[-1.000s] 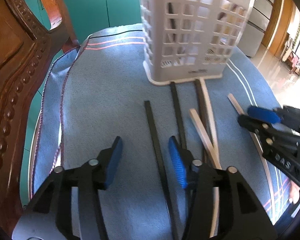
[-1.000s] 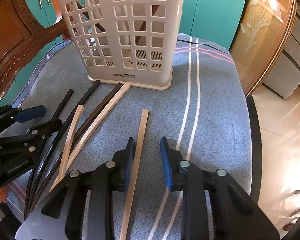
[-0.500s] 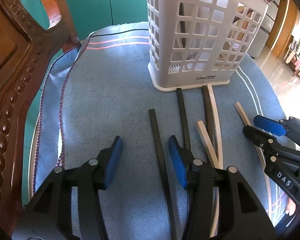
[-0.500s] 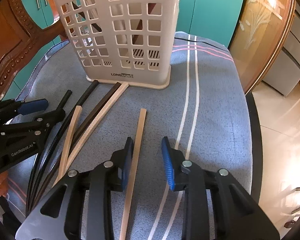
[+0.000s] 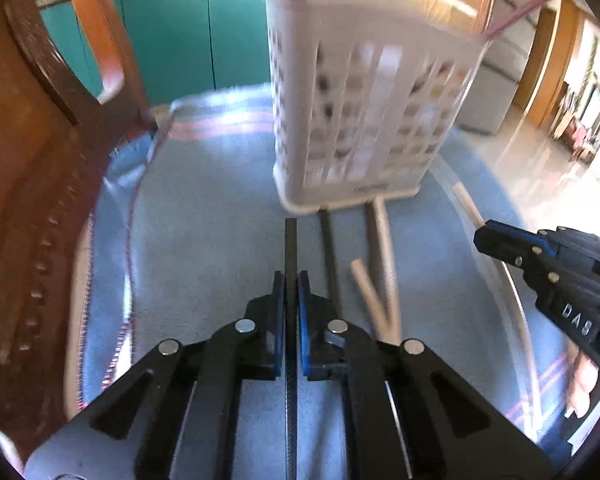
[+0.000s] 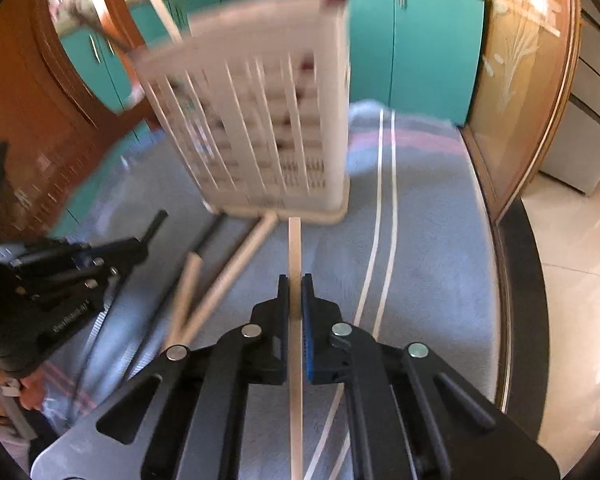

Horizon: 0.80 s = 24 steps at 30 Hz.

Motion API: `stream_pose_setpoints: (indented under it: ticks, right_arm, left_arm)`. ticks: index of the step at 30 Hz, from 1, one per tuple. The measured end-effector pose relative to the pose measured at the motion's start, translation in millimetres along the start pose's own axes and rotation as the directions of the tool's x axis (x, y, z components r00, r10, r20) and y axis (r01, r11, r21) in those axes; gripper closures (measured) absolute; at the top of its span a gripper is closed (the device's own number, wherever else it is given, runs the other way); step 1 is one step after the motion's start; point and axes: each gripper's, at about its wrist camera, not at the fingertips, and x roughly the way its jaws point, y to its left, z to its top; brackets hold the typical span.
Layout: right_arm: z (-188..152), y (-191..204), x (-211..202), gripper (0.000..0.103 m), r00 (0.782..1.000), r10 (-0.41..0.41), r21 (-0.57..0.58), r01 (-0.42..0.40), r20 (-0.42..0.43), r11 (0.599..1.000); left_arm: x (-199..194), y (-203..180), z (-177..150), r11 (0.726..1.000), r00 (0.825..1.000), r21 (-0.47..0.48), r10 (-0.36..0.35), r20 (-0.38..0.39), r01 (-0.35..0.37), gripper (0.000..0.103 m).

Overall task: Organize utensils
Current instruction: 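Lift both held chopsticks and carry them over the white holder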

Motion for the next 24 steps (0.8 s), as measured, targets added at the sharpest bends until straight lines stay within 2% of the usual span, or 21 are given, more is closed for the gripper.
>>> stream_pose_setpoints:
  ticks: [4, 6, 9, 11, 14, 18, 20, 21, 24]
  right_arm:
    - [5.5, -4.0, -49.4, 0.097, 0.991, 0.053, 0.031, -0.057, 0.12, 0.998]
    - [6.0, -4.0, -71.7, 0.097, 0.979, 0.097, 0.022, -0.102, 0.178, 0.994]
    - [8.4, -3.0, -92.0, 0.097, 0.962, 0.186, 0.0, -0.19, 0.201, 0.982]
    - [12.1, 1.1, -102.9, 0.097, 0.957, 0.192, -0.007, -0.195, 0.219, 0.981]
    - [19.0, 3.0, -125.2, 0.096, 0.95, 0.179, -0.008, -0.183, 0.254, 0.983]
    - [42.7, -3.3, -150.4, 0.097, 0.929, 0.173, 0.004, -0.184, 0.328, 0.983]
    - [59.7, -7.2, -169.2, 0.097, 0.909, 0.148, 0.021, -0.169, 0.389, 0.985]
    - [68.5, -9.5, -179.0, 0.097, 0.894, 0.145, 0.027, -0.172, 0.425, 0.985]
    - [92.4, -15.1, -206.0, 0.096, 0.845, 0.121, 0.055, -0.175, 0.521, 0.983]
  left_arm:
    - [-46.5, 0.5, 6.1, 1.0, 0.995, -0.023, -0.014, 0.102, 0.017, 0.096]
    - [-76.6, -3.6, 12.6, 0.999, 0.984, -0.022, -0.033, 0.175, 0.038, 0.096]
    - [-113.1, -8.8, 21.7, 0.997, 0.964, -0.021, -0.067, 0.257, 0.074, 0.096]
    - [-134.8, -15.2, 27.1, 0.998, 0.95, -0.008, -0.061, 0.306, 0.067, 0.096]
    - [-166.7, -21.3, 44.4, 0.997, 0.919, 0.012, -0.075, 0.388, 0.076, 0.096]
    - [-205.9, -26.4, 71.8, 0.997, 0.871, 0.019, -0.073, 0.486, 0.073, 0.096]
    - [-216.9, -25.5, 89.0, 0.997, 0.847, 0.018, -0.073, 0.526, 0.075, 0.096]
    - [-223.3, -26.3, 98.4, 0.997, 0.83, 0.026, -0.08, 0.552, 0.078, 0.096]
    - [-237.3, -25.9, 119.8, 0.996, 0.794, 0.011, -0.078, 0.603, 0.09, 0.096]
